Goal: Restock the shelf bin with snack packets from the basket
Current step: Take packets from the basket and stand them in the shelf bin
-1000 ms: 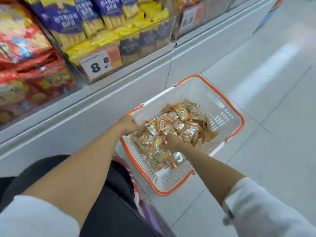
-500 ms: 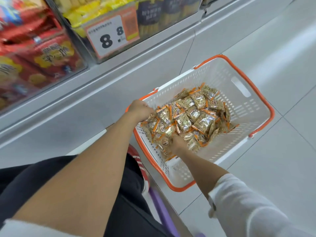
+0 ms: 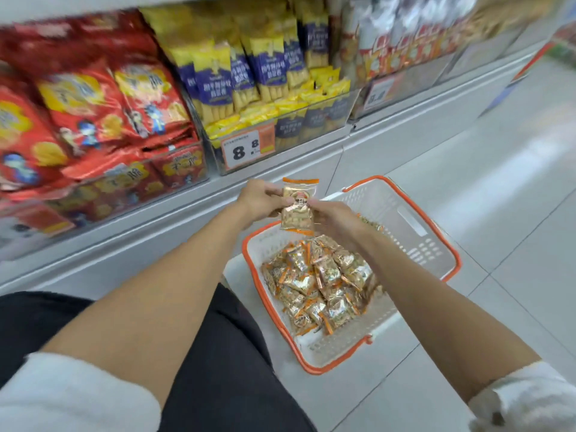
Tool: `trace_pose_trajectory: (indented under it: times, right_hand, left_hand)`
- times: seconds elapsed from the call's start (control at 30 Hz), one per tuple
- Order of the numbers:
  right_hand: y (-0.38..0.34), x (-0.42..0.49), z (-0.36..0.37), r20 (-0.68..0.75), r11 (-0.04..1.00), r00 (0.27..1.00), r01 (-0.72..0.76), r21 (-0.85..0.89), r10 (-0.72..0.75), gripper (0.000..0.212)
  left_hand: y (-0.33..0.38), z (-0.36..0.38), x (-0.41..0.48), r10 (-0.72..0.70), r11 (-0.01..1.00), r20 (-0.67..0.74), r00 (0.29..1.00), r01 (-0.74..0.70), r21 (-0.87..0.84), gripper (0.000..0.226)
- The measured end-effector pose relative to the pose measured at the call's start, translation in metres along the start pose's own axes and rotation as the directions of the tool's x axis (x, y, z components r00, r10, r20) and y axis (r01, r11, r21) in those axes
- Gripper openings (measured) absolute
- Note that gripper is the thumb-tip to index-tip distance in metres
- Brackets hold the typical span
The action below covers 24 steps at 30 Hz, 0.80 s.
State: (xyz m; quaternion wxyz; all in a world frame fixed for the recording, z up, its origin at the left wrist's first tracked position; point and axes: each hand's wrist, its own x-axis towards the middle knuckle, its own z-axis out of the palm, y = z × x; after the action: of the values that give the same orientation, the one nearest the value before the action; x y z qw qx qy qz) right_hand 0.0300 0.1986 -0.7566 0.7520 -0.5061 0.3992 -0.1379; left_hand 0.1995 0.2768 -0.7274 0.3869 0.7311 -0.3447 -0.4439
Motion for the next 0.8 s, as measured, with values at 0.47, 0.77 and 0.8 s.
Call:
trace_pose_trajectory:
  times: [0.47, 0.77, 0.8]
  right_hand:
    - [-0.231, -0.082, 0.134, 0.144, 0.731, 0.838, 0.533, -0.426, -0.527, 0.026]
    - [-0.329, -0.075, 0.260, 0.238, 0.739, 0.777, 0.629, -0.242, -0.583, 0.014]
    - [-0.337, -0.072, 0.275, 0.246, 0.747, 0.777, 0.626, -0.221, -0.579, 0.006]
  left_hand:
    - [0.185, -0.179, -0.131, 0.401, 0.909, -0.223, 0.889, -0.415, -0.022, 0.028]
    - [0.242, -0.307, -0.176, 0.595, 0.803, -0.377, 0.710, -0.544, 0.244, 0.043]
    - [0.243, -0.323, -0.174, 0.610, 0.793, -0.390, 0.690, -0.536, 0.290, 0.049]
